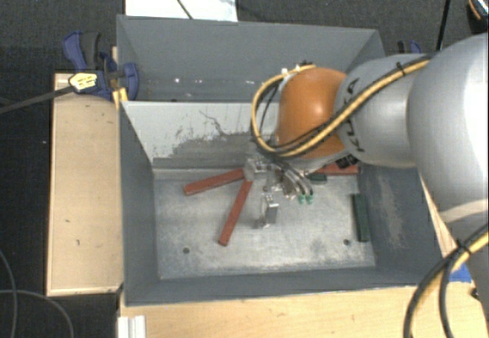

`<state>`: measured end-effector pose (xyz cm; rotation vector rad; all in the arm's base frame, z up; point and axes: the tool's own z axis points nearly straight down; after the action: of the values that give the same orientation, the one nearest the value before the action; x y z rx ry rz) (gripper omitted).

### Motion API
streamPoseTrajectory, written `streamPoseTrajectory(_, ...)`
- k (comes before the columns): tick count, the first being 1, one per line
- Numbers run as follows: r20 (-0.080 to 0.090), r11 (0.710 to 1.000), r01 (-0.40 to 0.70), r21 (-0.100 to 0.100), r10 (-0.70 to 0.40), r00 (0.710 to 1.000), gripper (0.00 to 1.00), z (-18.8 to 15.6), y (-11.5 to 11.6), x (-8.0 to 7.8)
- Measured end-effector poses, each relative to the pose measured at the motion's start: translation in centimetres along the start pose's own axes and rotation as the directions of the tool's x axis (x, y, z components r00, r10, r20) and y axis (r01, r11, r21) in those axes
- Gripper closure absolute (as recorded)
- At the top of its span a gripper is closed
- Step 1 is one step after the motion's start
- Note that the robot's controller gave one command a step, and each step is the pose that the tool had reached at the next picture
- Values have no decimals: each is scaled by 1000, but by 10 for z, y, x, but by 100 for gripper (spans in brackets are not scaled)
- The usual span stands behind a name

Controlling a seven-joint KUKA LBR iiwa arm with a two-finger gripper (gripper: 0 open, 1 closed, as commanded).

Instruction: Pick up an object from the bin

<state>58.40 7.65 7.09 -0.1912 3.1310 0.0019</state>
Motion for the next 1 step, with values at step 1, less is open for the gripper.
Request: streamPoseTrajectory(1,-5,973,232,-4,-232,973,0,0,78,29)
